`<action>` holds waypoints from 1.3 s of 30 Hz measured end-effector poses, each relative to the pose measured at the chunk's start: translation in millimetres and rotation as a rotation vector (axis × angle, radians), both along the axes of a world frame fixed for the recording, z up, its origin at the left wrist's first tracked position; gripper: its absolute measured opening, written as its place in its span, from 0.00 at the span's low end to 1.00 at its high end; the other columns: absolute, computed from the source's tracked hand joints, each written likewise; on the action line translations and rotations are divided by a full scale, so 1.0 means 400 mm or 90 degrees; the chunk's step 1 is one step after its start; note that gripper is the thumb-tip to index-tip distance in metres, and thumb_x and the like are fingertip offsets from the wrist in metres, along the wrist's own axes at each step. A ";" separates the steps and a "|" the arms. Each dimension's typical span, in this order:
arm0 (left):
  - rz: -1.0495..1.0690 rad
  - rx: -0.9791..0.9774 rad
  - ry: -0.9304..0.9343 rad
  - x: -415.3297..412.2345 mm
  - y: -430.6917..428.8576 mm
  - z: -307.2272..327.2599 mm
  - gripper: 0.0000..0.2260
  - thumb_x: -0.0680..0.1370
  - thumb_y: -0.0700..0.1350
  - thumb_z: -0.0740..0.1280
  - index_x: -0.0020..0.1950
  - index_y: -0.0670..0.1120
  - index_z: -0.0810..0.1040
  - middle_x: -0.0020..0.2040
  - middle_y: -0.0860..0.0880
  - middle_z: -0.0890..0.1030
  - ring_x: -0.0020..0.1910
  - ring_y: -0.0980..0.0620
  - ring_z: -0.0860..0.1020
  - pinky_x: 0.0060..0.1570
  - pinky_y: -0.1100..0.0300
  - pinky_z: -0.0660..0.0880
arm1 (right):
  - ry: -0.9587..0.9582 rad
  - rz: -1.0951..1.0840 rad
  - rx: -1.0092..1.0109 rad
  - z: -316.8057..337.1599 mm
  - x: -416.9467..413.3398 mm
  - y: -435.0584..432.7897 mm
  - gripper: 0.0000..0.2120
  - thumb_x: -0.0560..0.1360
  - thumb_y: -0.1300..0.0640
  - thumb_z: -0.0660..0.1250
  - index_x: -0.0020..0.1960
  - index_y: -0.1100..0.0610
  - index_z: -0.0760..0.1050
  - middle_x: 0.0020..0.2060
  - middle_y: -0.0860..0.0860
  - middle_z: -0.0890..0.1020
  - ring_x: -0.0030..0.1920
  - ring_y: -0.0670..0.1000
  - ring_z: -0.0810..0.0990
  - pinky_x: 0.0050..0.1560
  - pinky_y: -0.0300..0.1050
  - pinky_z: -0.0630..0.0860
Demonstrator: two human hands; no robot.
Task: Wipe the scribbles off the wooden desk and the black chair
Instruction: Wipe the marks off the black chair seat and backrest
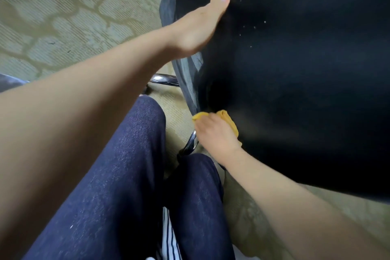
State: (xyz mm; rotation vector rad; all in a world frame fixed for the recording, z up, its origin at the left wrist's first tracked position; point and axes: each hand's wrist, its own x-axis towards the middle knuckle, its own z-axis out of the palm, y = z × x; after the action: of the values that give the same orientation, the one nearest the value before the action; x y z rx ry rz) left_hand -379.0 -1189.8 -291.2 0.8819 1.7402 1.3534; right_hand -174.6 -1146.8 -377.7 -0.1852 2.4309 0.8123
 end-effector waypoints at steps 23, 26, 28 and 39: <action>-0.015 0.063 -0.154 0.280 -0.237 0.027 0.15 0.78 0.45 0.66 0.64 0.46 0.76 0.58 0.51 0.81 0.57 0.59 0.78 0.58 0.67 0.71 | 0.667 -0.685 -1.053 0.336 0.088 -0.113 0.22 0.75 0.69 0.65 0.60 0.45 0.71 0.58 0.43 0.76 0.61 0.43 0.76 0.58 0.42 0.76; 0.019 0.117 -0.133 0.282 -0.220 0.059 0.07 0.77 0.44 0.67 0.54 0.46 0.80 0.51 0.49 0.83 0.51 0.56 0.80 0.55 0.63 0.74 | 0.697 -0.769 -1.110 0.335 0.096 -0.128 0.18 0.74 0.64 0.68 0.59 0.48 0.70 0.58 0.48 0.75 0.58 0.48 0.78 0.53 0.45 0.79; 0.034 0.124 -0.124 0.281 -0.211 0.075 0.03 0.77 0.42 0.68 0.49 0.45 0.79 0.47 0.47 0.82 0.47 0.55 0.79 0.54 0.58 0.75 | 0.733 -0.881 -1.162 0.330 0.099 -0.137 0.16 0.74 0.61 0.69 0.59 0.53 0.71 0.57 0.52 0.78 0.55 0.49 0.81 0.51 0.45 0.80; 0.039 0.158 -0.124 0.299 -0.190 0.104 0.06 0.77 0.42 0.68 0.52 0.45 0.80 0.49 0.46 0.83 0.49 0.55 0.80 0.53 0.62 0.77 | 0.785 -1.061 -1.384 0.323 0.114 -0.172 0.18 0.75 0.50 0.65 0.65 0.49 0.72 0.58 0.50 0.81 0.59 0.52 0.79 0.64 0.56 0.72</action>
State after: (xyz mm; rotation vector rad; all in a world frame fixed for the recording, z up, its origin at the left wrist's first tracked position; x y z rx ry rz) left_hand -259.3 -1266.0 -249.8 0.8034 1.4829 1.6635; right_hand -128.9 -1215.6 -248.6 -1.1479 -1.1934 2.0922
